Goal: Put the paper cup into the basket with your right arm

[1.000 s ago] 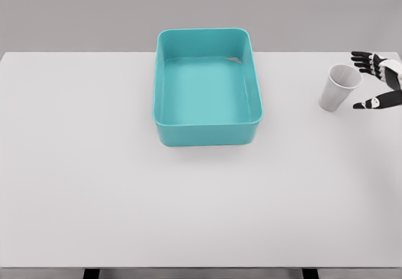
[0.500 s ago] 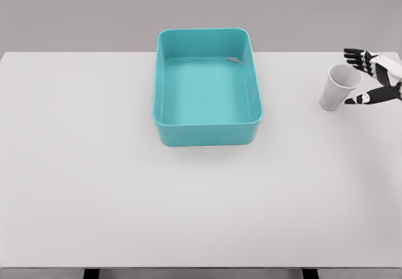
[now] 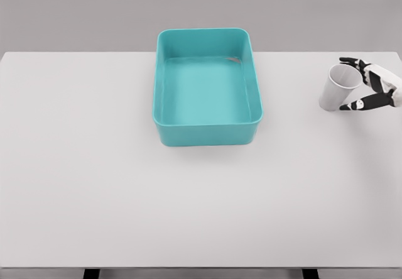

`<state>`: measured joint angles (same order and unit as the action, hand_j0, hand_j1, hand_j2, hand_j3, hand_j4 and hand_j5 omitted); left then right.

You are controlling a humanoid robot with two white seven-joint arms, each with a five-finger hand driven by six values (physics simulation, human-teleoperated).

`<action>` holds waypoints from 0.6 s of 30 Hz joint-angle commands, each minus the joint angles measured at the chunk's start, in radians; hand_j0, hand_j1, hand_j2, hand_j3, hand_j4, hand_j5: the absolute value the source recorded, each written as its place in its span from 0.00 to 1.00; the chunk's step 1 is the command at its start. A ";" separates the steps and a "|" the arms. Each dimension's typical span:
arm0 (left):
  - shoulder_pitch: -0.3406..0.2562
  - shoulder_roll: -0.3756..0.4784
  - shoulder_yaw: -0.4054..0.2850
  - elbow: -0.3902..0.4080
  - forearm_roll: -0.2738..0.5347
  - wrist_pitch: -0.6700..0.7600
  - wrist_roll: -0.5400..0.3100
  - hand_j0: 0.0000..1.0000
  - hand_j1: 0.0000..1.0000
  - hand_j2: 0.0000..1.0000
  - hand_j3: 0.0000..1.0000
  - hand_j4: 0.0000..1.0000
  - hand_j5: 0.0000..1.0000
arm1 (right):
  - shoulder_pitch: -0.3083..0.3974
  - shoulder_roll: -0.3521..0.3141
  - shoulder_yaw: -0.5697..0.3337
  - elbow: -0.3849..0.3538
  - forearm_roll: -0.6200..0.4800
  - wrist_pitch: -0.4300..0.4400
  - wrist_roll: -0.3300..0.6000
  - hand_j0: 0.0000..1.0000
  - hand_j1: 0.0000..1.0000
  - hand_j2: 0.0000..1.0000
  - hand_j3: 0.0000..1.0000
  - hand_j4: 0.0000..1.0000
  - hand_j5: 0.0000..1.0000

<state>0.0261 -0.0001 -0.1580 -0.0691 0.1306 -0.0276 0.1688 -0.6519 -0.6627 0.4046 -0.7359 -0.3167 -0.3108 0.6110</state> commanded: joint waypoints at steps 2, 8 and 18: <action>0.000 0.000 0.000 0.000 0.000 0.000 0.000 1.00 1.00 1.00 1.00 1.00 1.00 | -0.002 0.003 -0.001 0.003 -0.007 0.001 0.000 1.00 1.00 1.00 1.00 1.00 1.00; 0.000 0.000 0.000 0.000 0.000 0.000 0.000 1.00 1.00 1.00 1.00 1.00 1.00 | -0.003 0.003 -0.001 -0.002 -0.019 0.001 0.000 1.00 1.00 1.00 1.00 1.00 1.00; 0.000 0.000 0.000 0.000 0.000 0.000 0.000 1.00 1.00 1.00 1.00 1.00 1.00 | -0.005 0.011 -0.001 -0.010 -0.018 0.001 0.000 1.00 1.00 1.00 1.00 1.00 1.00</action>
<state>0.0261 -0.0001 -0.1580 -0.0692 0.1306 -0.0275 0.1688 -0.6565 -0.6513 0.4038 -0.7449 -0.3300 -0.3097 0.6106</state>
